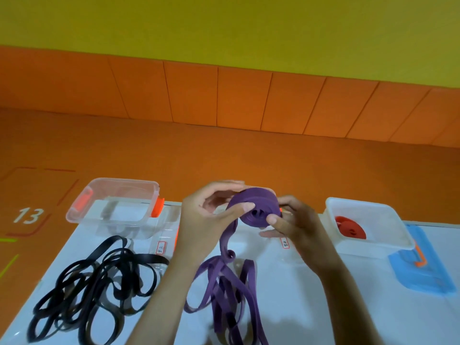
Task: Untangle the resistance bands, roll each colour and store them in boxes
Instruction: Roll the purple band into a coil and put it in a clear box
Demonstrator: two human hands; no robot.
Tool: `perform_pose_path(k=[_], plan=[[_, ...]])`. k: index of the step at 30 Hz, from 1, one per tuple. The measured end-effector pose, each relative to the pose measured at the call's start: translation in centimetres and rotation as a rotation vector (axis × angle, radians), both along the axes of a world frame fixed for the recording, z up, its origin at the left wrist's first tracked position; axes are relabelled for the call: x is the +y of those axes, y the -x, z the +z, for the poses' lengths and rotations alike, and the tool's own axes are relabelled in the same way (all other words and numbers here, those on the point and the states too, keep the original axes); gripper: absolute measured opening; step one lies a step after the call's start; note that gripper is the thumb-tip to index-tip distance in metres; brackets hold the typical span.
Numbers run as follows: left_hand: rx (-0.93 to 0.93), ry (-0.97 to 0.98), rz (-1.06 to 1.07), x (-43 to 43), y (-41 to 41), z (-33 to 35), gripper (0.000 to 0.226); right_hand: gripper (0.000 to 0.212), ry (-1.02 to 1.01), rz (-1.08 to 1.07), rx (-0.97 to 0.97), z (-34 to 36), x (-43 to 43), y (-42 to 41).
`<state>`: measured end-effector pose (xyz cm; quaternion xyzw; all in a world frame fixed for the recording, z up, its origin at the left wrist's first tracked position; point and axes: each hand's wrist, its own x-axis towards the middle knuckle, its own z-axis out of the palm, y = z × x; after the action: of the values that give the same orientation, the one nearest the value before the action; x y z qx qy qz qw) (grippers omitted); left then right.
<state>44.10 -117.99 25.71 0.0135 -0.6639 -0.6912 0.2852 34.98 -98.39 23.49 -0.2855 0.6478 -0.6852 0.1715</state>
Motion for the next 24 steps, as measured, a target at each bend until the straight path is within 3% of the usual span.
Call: perform_pose_path(k=[4,8,12,20,24], plan=[[-0.046,-0.026,-0.006,0.3,0.0,-0.4,0.024,0.04,0.083,-0.033,-0.07,-1.2,-0.2,-0.7],[-0.089,0.01,-0.04,-0.2,0.1,0.0,0.036,0.038,0.196,-0.083,-0.094,-1.0,-0.9,-0.7],[-0.014,0.073,-0.047,-0.8,1.4,2.5,0.035,0.044,0.27,-0.079,-0.119,0.6,-2.0,-0.4],[0.1,-0.094,-0.041,0.1,3.2,4.6,0.035,0.042,0.399,-0.062,-0.18,4.4,-3.3,0.2],[0.168,-0.074,-0.076,-0.2,3.4,5.8,0.034,0.045,0.457,-0.02,-0.18,5.4,-3.9,0.4]])
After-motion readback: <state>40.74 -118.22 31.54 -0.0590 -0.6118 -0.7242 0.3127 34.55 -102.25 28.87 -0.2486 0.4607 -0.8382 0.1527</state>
